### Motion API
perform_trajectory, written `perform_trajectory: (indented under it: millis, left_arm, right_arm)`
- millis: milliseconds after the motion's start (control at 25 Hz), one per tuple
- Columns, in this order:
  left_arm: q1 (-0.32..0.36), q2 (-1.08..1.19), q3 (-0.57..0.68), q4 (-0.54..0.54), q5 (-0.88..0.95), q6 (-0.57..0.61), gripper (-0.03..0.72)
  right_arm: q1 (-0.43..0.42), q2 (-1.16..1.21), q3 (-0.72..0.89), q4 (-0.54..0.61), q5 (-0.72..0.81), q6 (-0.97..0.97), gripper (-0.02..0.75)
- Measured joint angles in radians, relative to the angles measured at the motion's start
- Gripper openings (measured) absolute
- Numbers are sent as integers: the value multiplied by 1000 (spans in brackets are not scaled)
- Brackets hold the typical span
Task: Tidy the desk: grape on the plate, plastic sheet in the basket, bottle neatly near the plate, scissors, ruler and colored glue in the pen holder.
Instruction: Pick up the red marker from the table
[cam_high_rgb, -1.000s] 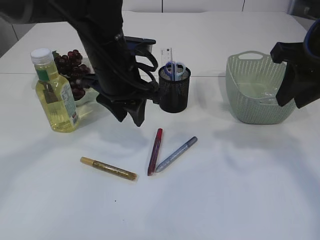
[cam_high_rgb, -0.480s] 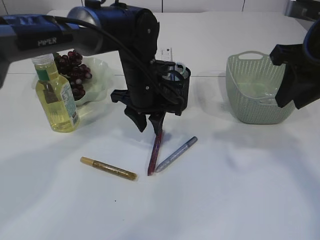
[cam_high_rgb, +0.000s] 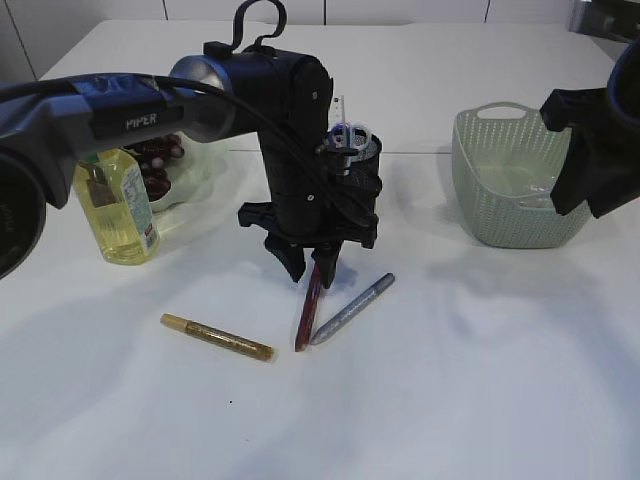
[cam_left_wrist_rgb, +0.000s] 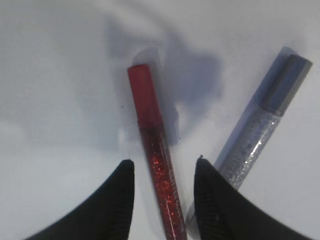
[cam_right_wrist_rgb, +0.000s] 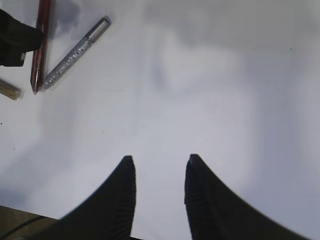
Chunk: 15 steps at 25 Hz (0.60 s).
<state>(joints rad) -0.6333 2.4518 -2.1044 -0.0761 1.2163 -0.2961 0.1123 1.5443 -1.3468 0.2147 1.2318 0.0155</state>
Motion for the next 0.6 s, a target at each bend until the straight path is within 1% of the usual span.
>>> perform_trajectory:
  millis: [280,600]
  left_arm:
    - [0,11,-2,-2,0,0,282]
    - [0,27,-4,-4,0,-30,269]
  right_arm:
    - [0,0,0,0,3,-2,281]
    - [0,0,0,0,3,-4,283]
